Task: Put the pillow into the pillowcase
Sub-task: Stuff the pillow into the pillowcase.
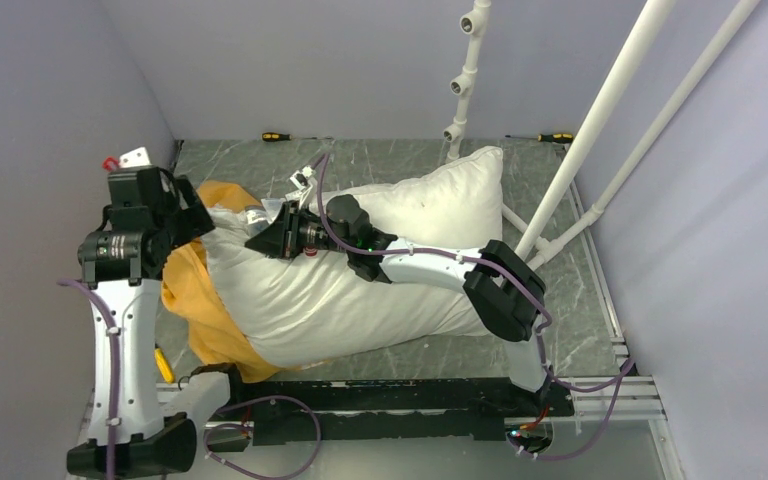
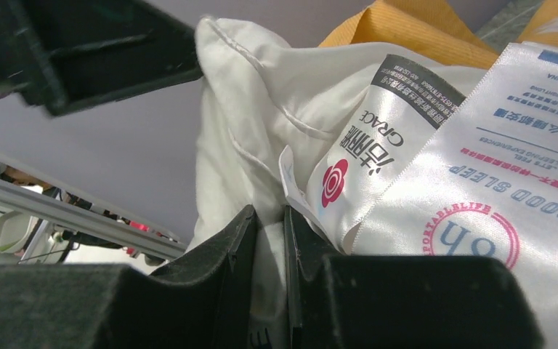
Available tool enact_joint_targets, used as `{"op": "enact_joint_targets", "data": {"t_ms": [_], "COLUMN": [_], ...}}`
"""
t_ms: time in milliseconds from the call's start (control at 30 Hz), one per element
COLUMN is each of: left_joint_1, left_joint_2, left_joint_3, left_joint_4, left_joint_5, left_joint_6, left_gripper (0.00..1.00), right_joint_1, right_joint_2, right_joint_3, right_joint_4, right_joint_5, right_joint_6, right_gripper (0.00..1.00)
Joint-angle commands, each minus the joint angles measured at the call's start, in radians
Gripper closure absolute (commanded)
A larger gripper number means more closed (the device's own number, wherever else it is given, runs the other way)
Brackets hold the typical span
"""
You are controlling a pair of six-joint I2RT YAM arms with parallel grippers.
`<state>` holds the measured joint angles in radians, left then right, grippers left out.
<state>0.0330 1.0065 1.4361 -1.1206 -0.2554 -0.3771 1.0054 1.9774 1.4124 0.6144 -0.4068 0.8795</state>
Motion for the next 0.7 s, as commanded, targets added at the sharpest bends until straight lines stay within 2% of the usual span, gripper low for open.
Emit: {"op": "enact_joint_targets", "data": {"t_ms": [0, 67, 167, 367, 533, 567, 600, 667], "left_joint_1": [0.194, 0.266, 0.373, 0.430, 0.470, 0.475, 0.480, 0.493], "left_joint_2": [0.025, 0.057, 0.093, 0.187, 0.186, 0.203, 0.221, 0.250], "left_joint_3": [-0.038, -0.056, -0.114, -0.202, -0.271, -0.281, -0.292, -0.305], "left_joint_4": [0.107, 0.119, 0.169, 0.243, 0.310, 0.313, 0.314, 0.317], "left_joint_5": [0.097, 0.134, 0.299, 0.510, 0.542, 0.557, 0.572, 0.605], "left_joint_6": [0.058, 0.057, 0.061, 0.036, 0.036, 0.038, 0.037, 0.038], "left_gripper": [0.11, 0.11, 0.11, 0.14, 0.14, 0.18, 0.28, 0.61], "right_joint_1": [0.036, 0.036, 0.036, 0.036, 0.036, 0.035, 0.036, 0.036], "right_joint_2": [0.012, 0.014, 0.015, 0.026, 0.031, 0.032, 0.033, 0.035], "right_joint_3": [-0.054, -0.055, -0.057, -0.058, -0.049, -0.048, -0.048, -0.045], "right_joint_4": [-0.147, -0.146, -0.139, -0.122, -0.123, -0.123, -0.122, -0.125], "right_joint_5": [-0.115, -0.121, -0.127, -0.137, -0.143, -0.143, -0.145, -0.148], "right_joint_6": [0.003, 0.004, 0.010, 0.025, 0.029, 0.027, 0.028, 0.029], "right_gripper": [0.77, 0.77, 0.76, 0.76, 0.76, 0.76, 0.76, 0.76]}}
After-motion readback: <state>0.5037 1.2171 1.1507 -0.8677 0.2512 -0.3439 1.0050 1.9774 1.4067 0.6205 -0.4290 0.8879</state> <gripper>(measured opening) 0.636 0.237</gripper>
